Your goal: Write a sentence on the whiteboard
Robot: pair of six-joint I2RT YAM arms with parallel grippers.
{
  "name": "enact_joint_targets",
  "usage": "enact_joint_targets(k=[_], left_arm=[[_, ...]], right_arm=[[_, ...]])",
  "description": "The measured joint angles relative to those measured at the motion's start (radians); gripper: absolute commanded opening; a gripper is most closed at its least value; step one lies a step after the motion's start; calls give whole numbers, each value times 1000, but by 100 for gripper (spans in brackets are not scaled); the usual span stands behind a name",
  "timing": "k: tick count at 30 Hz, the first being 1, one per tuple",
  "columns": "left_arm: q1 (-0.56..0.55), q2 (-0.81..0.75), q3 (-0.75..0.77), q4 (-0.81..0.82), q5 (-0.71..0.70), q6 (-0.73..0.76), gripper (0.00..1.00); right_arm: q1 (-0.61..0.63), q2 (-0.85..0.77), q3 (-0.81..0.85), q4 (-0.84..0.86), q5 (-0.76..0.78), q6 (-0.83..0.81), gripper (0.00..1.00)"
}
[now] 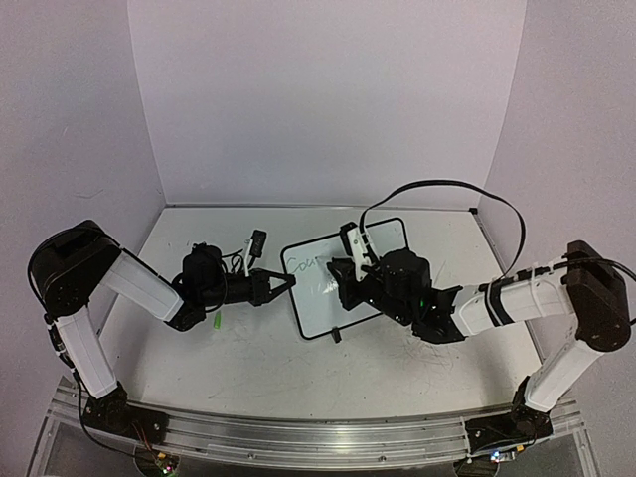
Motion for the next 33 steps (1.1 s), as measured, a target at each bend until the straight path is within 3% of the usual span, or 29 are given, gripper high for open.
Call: enact_joint_targets(k=[33], left_arm=[[0,0,0,-1,0,2,0]], right_arm=[[0,24,13,12,31,-1,0]])
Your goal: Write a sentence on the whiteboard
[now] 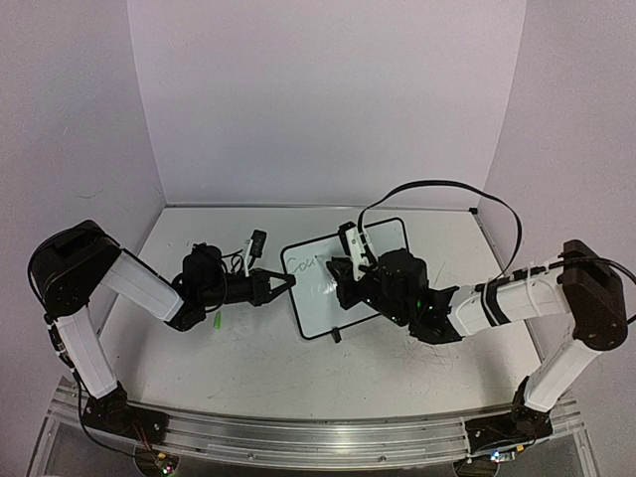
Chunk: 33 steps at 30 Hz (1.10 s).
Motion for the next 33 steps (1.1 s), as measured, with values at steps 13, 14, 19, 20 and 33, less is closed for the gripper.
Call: enact_joint_targets(k=[13,14,19,20,33], left_arm=[[0,0,0,0,0,0,0],[0,0,0,0,0,0,0],[0,0,0,-1,-1,0,0],[0,0,0,-1,-1,0,0],[0,0,0,-1,-1,0,0]], right_arm=[[2,0,0,-6,14,32,0],[2,0,0,-7,14,34,0],[2,0,-3,-11,14,43,0],[3,0,-3,-12,14,45,0],[9,0,-3,-28,14,58,0]])
